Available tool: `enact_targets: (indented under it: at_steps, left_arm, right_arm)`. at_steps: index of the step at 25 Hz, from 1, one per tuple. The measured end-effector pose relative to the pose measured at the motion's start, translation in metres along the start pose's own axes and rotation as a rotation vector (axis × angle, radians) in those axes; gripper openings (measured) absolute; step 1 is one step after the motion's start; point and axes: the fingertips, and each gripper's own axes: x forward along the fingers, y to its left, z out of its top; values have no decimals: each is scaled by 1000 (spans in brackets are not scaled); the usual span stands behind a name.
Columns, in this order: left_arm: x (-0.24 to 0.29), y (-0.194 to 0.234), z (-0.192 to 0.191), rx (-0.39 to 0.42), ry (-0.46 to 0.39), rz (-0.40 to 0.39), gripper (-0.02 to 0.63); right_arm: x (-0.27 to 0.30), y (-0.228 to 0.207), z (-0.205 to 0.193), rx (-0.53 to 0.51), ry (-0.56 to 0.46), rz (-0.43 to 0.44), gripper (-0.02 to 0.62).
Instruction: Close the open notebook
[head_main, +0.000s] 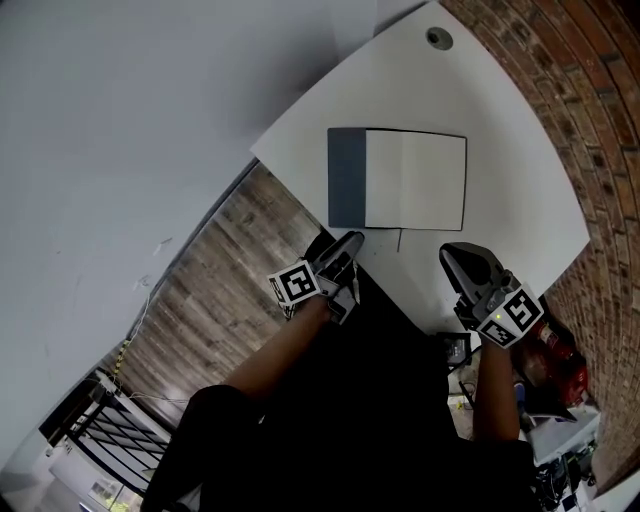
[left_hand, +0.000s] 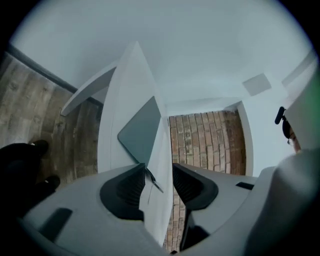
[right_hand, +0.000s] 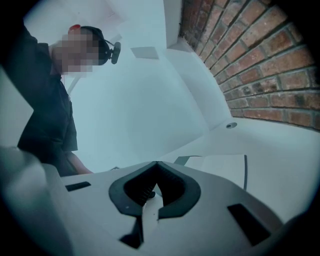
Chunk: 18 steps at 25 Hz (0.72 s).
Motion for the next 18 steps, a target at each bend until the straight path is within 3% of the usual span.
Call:
enact_targets:
  at_steps: [7,14,18]
  left_arm:
    - [10,3,-6,-12,-42,72,208]
    - [18,7,-5,-223,-157,67,210]
    - [18,9,-4,-236,-175,77,201]
  right_arm:
    - [-8,-3,-5,5,9,4,5]
    - [-13,-5,-3,0,3,10,5]
    - [-17,-7,-1,0,-10,7,5]
